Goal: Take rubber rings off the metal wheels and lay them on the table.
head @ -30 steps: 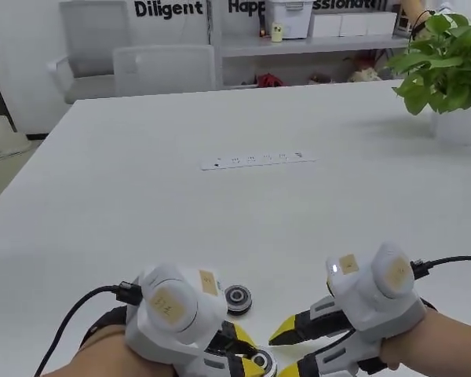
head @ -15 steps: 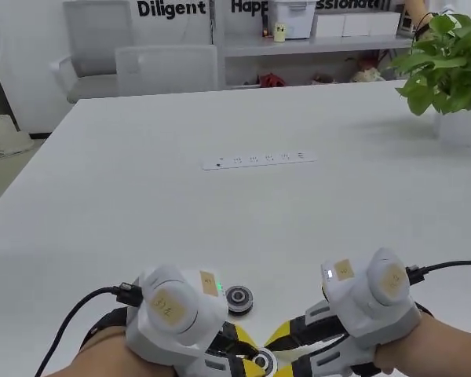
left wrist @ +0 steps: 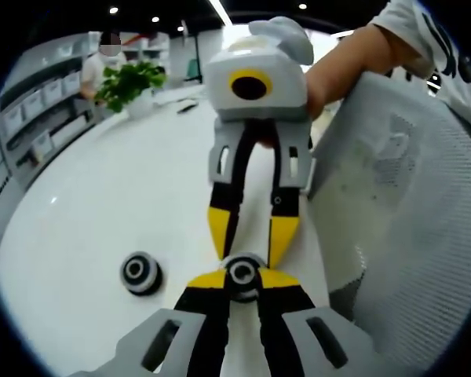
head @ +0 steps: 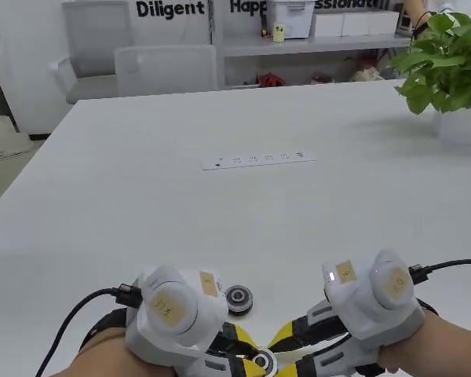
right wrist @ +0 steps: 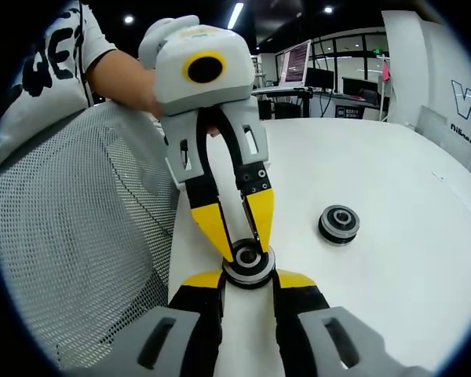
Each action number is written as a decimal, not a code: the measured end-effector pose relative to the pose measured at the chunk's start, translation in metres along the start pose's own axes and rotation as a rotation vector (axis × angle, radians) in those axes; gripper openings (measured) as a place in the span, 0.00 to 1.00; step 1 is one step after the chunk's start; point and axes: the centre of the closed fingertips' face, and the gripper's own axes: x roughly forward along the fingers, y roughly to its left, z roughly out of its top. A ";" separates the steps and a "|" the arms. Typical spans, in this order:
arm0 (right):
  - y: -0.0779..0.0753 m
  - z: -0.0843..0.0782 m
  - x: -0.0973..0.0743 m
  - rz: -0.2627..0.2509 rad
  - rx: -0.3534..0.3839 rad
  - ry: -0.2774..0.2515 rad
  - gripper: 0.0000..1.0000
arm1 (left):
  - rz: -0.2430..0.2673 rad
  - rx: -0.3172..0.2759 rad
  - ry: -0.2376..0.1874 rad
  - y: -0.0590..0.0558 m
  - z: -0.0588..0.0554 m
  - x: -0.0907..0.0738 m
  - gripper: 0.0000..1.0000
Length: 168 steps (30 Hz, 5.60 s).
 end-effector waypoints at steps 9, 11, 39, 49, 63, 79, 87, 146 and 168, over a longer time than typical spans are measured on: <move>-0.001 -0.002 -0.002 -0.003 -0.001 0.011 0.19 | 0.000 0.002 0.000 0.000 0.000 0.000 0.13; -0.001 -0.003 -0.002 -0.004 -0.001 0.012 0.19 | 0.000 0.002 0.000 0.000 0.000 0.000 0.13; -0.006 -0.009 -0.005 -0.028 0.040 0.034 0.01 | 0.012 0.003 0.006 0.000 0.000 0.001 0.13; -0.010 -0.010 -0.008 -0.030 0.148 0.004 0.00 | 0.012 0.001 0.004 0.000 0.000 0.001 0.13; -0.016 -0.004 -0.013 -0.044 0.374 -0.074 0.00 | 0.016 -0.004 0.004 0.000 0.000 0.001 0.13; -0.015 0.003 -0.014 -0.010 0.501 -0.149 0.00 | 0.023 -0.007 0.007 0.001 0.000 0.001 0.13; -0.015 0.006 -0.014 0.000 0.519 -0.154 0.00 | 0.030 -0.012 0.015 0.001 0.000 0.001 0.13; -0.008 0.021 -0.023 0.051 0.535 -0.218 0.00 | 0.000 -0.024 -0.004 -0.010 0.009 -0.026 0.18; -0.003 0.037 -0.031 0.065 0.506 -0.217 0.00 | 0.033 -0.051 -0.051 -0.012 0.013 -0.061 0.31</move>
